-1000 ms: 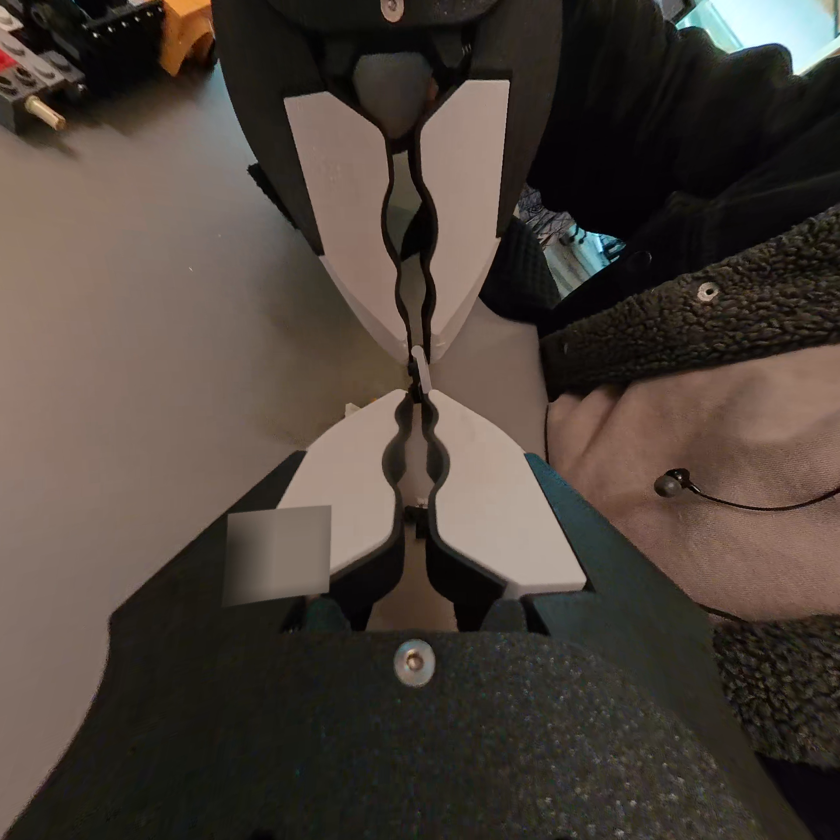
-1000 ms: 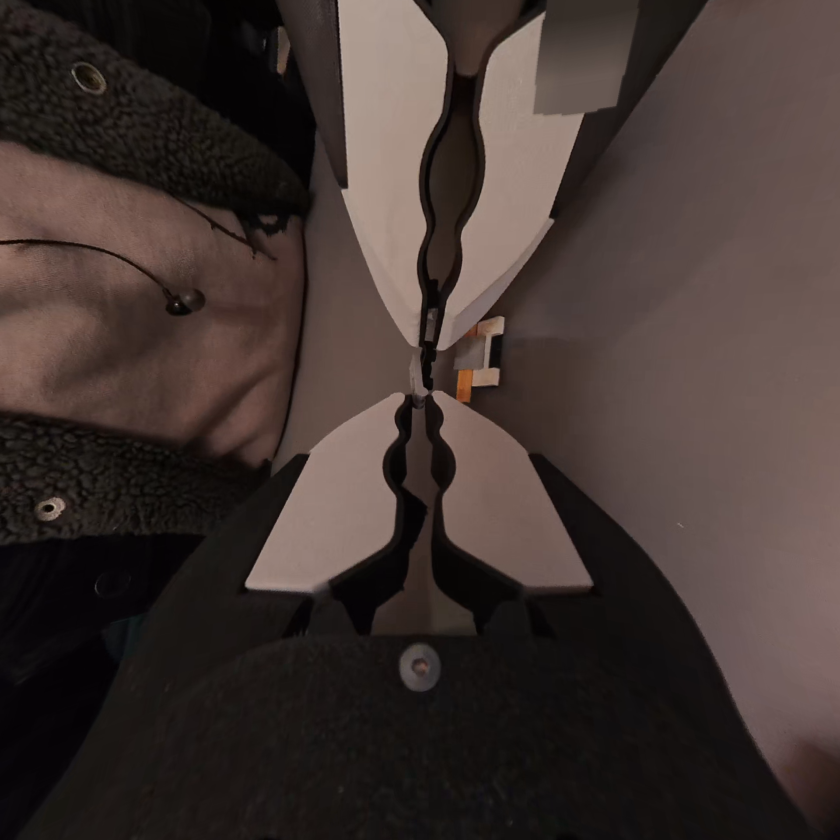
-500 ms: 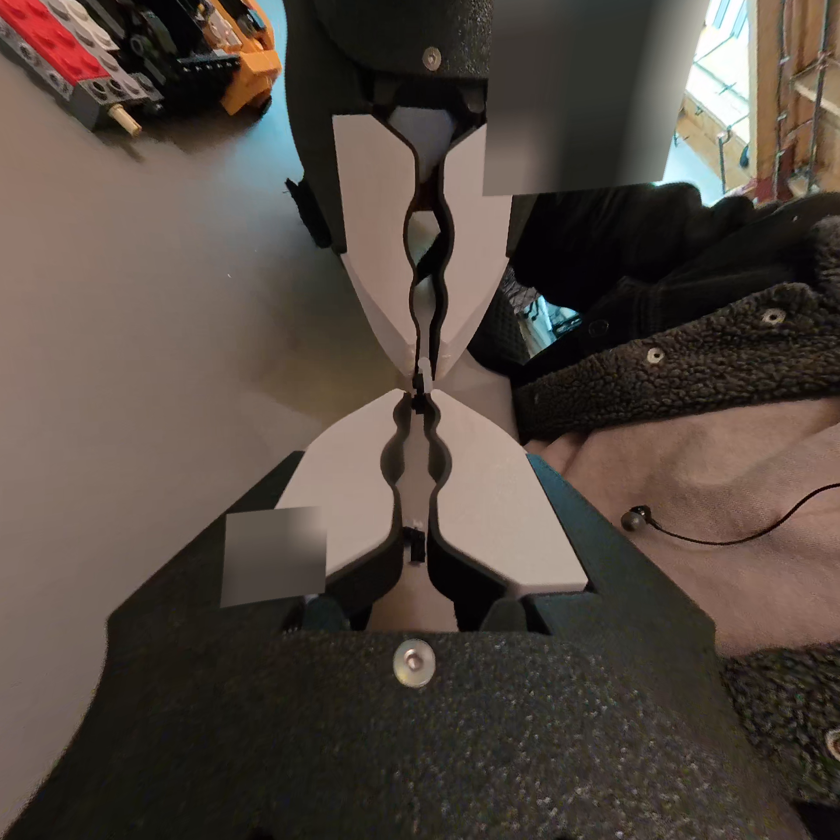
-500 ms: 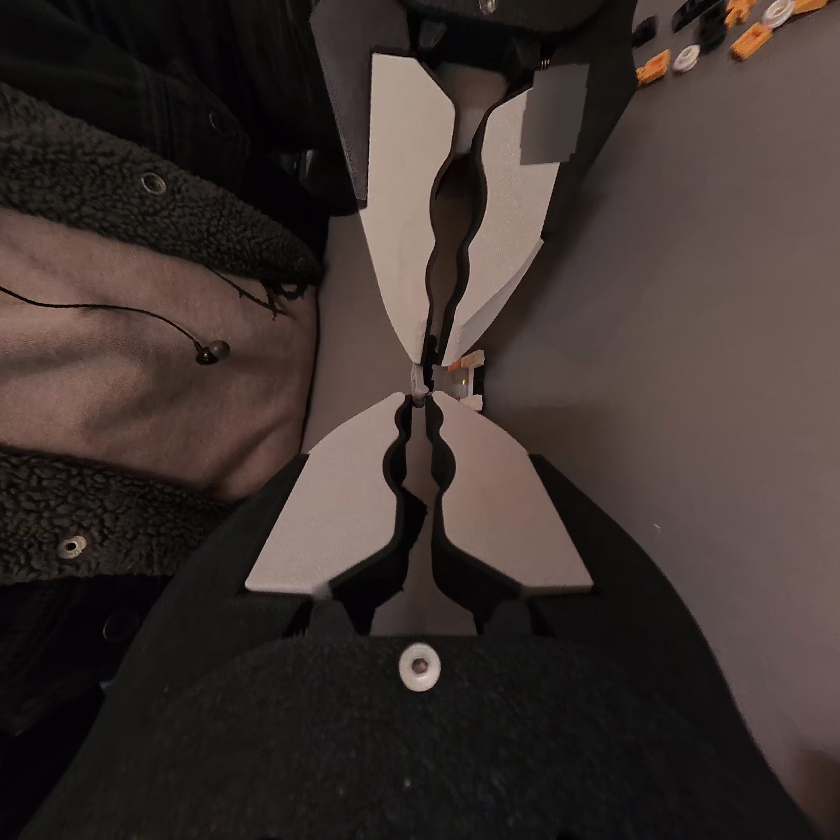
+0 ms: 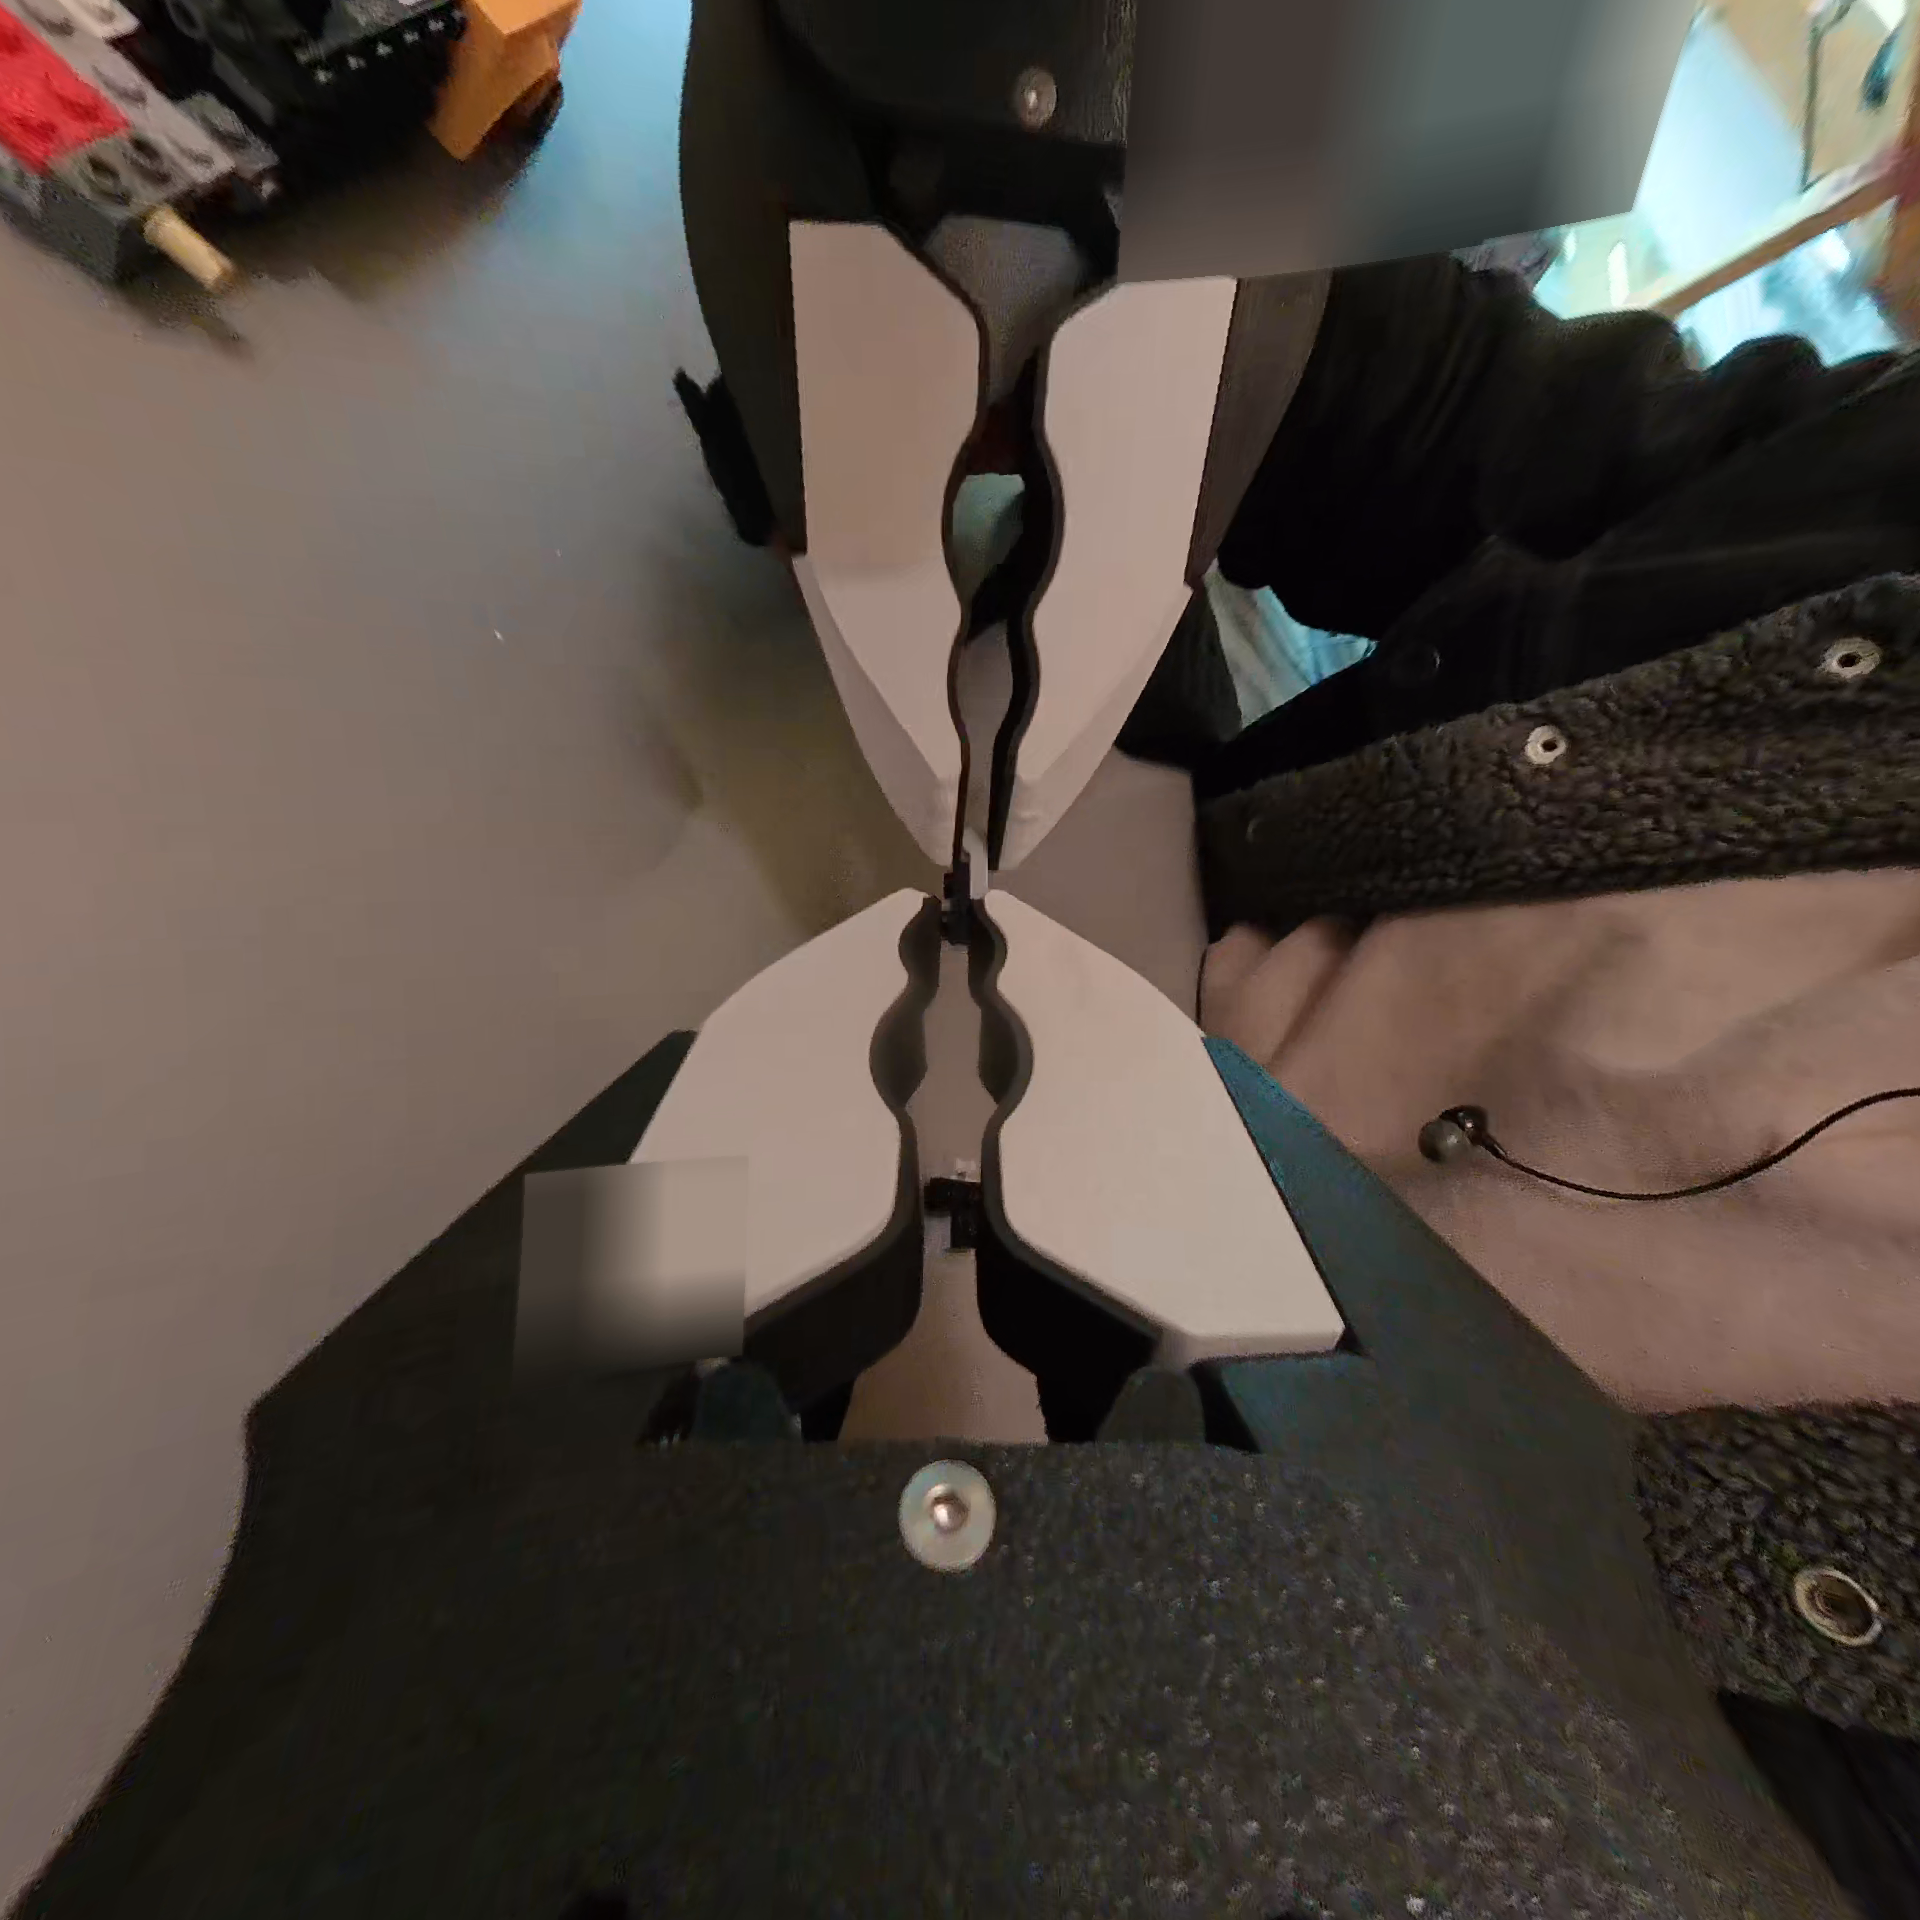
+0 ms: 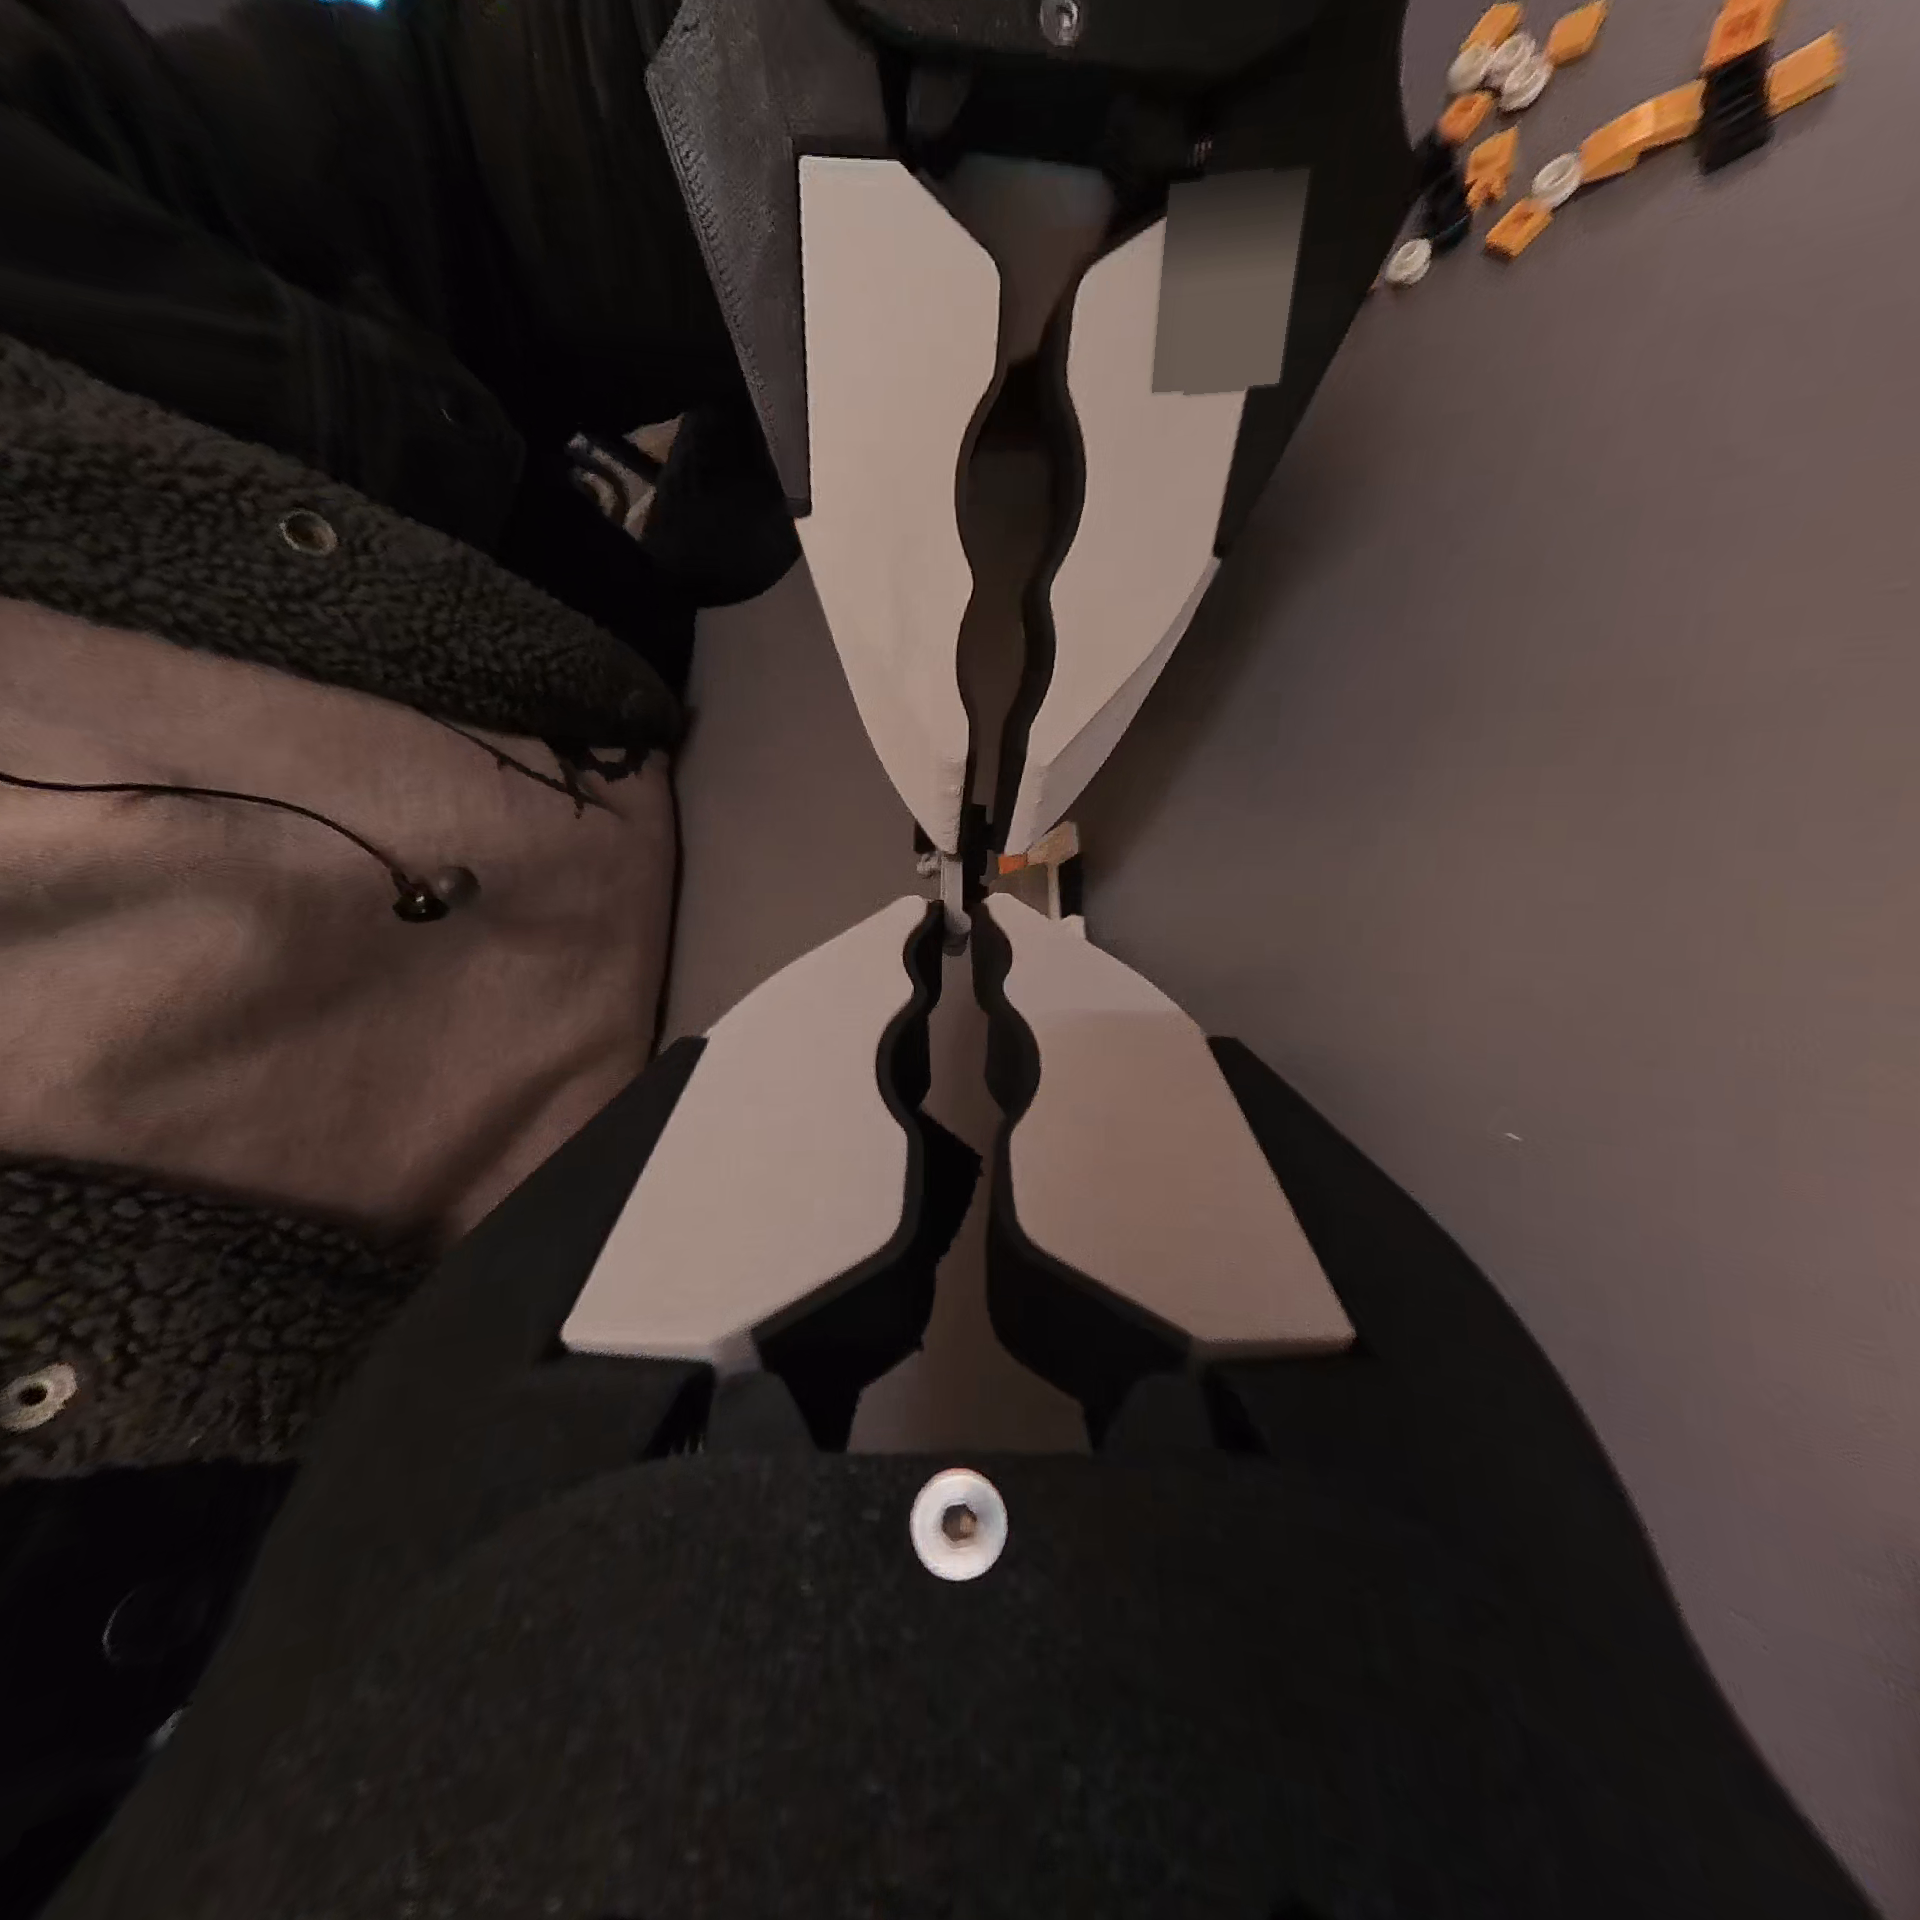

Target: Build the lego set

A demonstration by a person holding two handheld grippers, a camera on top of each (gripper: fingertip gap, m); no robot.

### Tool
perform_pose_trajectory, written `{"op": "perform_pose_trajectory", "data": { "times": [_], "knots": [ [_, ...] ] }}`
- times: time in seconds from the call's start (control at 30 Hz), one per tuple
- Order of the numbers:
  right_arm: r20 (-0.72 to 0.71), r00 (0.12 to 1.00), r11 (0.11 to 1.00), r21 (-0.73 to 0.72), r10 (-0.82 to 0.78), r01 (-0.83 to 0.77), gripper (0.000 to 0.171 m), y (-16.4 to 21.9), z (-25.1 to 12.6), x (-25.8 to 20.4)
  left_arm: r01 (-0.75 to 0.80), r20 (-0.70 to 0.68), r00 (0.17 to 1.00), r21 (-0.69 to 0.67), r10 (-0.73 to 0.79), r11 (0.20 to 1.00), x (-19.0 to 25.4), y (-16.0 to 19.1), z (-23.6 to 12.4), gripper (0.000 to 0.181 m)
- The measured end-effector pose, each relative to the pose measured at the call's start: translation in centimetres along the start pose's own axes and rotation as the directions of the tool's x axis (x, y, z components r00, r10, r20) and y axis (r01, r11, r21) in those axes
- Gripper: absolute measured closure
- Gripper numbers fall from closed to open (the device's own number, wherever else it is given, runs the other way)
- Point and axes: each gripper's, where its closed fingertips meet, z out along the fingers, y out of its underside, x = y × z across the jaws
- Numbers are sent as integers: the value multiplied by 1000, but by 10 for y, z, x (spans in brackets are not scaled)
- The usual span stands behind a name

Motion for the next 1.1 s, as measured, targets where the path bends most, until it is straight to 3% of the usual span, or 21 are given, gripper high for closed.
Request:
{"op": "perform_pose_trajectory", "data": {
  "times": [0.07, 0.13, 0.27, 0.43, 0.53, 0.6, 0.73, 0.9, 1.1],
  "knots": [
    [-38, 999, 996, 89, -13, 17, 166, -10, -7, 1, -12, 7, 1000, 23, 12, 1000, 0, -8, -6, 177],
    [-66, 998, 969, 246, -12, 28, 166, -24, -18, -1, -3, -27, 1000, 138, 7, 990, 4, -22, -16, 177],
    [-134, 991, 813, 579, 21, 61, 166, -49, -43, -6, 36, -103, 995, 359, 1, 933, 9, -38, -31, 161],
    [-152, 987, 721, 690, 61, 62, 166, -55, -42, -14, 3, -112, 992, 467, 55, 884, 23, -50, -32, 166],
    [-124, 990, 700, 713, 72, 38, 166, -56, -40, -16, -37, -69, 995, 440, 75, 897, 26, -50, -31, 174],
    [-110, 992, 747, 665, 65, 25, 166, -50, -35, -16, -21, -72, 996, 385, 53, 923, 25, -45, -28, 174],
    [-191, 981, 900, 422, -26, 106, 157, -30, -20, -11, 24, -106, 994, 142, -9, 990, 22, -21, -14, 174],
    [-107, 994, 952, 303, -4, 36, 163, -21, -4, -8, -18, -59, 998, -133, 10, 991, 15, 1, 2, 174],
    [-64, 997, 943, 333, 31, -8, 164, -18, 0, -2, -34, -62, 998, -169, 24, 985, 8, 7, 4, 174]
  ]
}}
